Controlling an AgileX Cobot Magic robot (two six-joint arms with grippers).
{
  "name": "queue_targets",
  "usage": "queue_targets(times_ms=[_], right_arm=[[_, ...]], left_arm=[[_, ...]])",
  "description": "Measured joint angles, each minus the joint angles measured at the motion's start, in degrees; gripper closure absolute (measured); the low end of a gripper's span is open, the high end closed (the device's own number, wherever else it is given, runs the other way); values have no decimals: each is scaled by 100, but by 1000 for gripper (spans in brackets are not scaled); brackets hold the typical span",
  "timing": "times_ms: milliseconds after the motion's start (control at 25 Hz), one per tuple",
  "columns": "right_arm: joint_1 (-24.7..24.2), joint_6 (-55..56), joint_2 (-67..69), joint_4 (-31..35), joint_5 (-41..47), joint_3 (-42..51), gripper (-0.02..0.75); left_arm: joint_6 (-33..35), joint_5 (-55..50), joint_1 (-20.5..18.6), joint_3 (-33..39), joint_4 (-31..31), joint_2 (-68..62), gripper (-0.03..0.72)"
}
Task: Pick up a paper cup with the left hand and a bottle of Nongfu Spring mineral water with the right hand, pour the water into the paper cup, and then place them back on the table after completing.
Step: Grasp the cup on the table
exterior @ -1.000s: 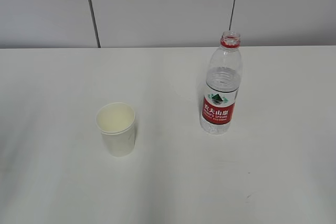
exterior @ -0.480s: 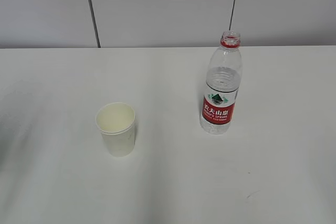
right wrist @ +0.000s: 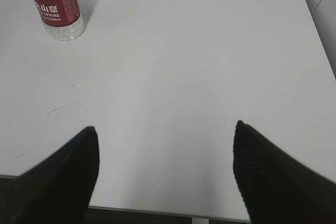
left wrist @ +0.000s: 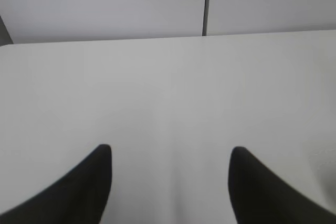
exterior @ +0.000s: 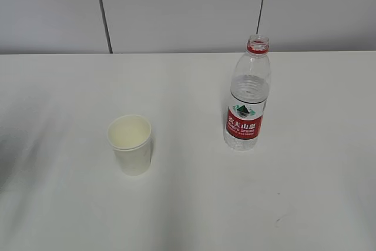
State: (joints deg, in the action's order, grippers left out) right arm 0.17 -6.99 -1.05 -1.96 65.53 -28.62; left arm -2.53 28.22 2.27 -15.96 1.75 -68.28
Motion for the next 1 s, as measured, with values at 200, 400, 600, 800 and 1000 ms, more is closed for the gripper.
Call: queue_targets(times_ms=[200,400,600,800,1000], right_arm=[[0,0,0,0,0,0,150],[0,0,0,0,0,0,150],[0,0,0,0,0,0,150],[0,0,0,0,0,0,150],[0,0,0,0,0,0,150]], left_arm=[[-140,192,0,0,44,-378,251],[-150,588,0,0,500,-716,251],[-151,821,0,-5,661,-1196,251],[-151,946,0,-11,892,-1689,251],[-156,1174,0,-15,1816,-2047,251]])
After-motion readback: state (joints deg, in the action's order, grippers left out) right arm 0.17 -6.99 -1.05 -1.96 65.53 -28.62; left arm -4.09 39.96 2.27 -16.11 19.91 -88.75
